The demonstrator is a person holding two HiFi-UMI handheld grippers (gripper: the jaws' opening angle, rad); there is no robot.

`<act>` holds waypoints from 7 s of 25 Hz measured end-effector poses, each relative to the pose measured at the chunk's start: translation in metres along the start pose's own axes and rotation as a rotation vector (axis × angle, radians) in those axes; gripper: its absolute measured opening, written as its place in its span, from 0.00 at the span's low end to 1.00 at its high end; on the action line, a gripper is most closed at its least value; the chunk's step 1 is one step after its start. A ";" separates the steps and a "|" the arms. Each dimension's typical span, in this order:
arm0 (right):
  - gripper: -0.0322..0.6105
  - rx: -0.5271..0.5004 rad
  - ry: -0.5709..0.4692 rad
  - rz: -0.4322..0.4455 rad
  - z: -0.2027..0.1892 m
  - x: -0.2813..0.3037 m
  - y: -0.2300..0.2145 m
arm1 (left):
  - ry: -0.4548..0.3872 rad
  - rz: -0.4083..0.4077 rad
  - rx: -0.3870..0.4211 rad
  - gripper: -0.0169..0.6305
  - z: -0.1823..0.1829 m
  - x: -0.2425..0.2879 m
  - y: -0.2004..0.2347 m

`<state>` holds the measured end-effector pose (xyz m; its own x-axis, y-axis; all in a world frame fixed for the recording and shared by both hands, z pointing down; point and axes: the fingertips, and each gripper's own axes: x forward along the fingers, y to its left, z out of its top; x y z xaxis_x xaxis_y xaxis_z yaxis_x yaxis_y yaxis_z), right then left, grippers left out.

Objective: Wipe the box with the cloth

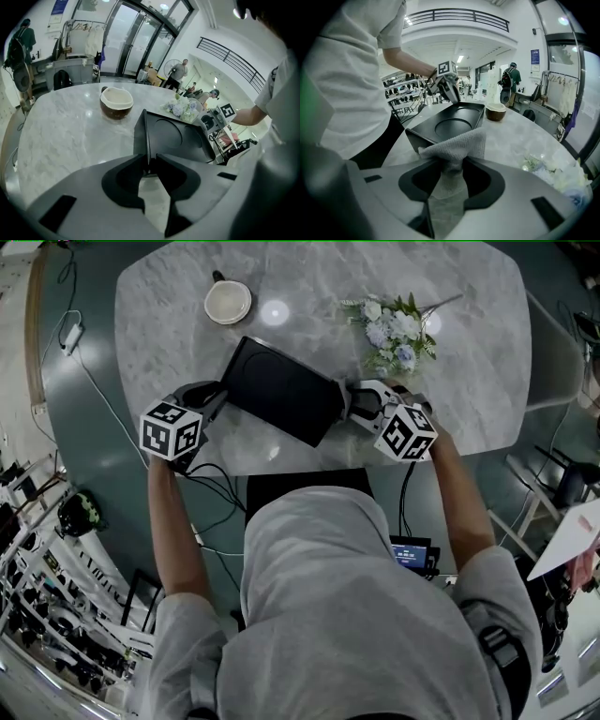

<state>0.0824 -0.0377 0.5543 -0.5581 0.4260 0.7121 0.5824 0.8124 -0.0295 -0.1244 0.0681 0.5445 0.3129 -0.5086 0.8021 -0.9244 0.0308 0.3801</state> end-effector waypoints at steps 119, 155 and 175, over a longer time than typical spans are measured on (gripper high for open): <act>0.12 0.161 -0.146 -0.378 0.108 0.054 -0.121 | -0.366 0.068 -0.208 0.06 0.037 -0.010 -0.058; 0.12 0.163 -0.368 -0.349 0.161 -0.028 -0.034 | -0.379 0.083 0.158 0.09 0.096 -0.061 -0.110; 0.10 0.709 -0.093 -0.729 0.097 0.007 -0.021 | -0.279 -0.158 0.319 0.09 0.154 0.004 -0.015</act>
<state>0.0087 -0.0134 0.4917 -0.6980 -0.2620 0.6665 -0.3847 0.9222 -0.0403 -0.1426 -0.0664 0.4709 0.4253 -0.6995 0.5743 -0.9047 -0.3106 0.2916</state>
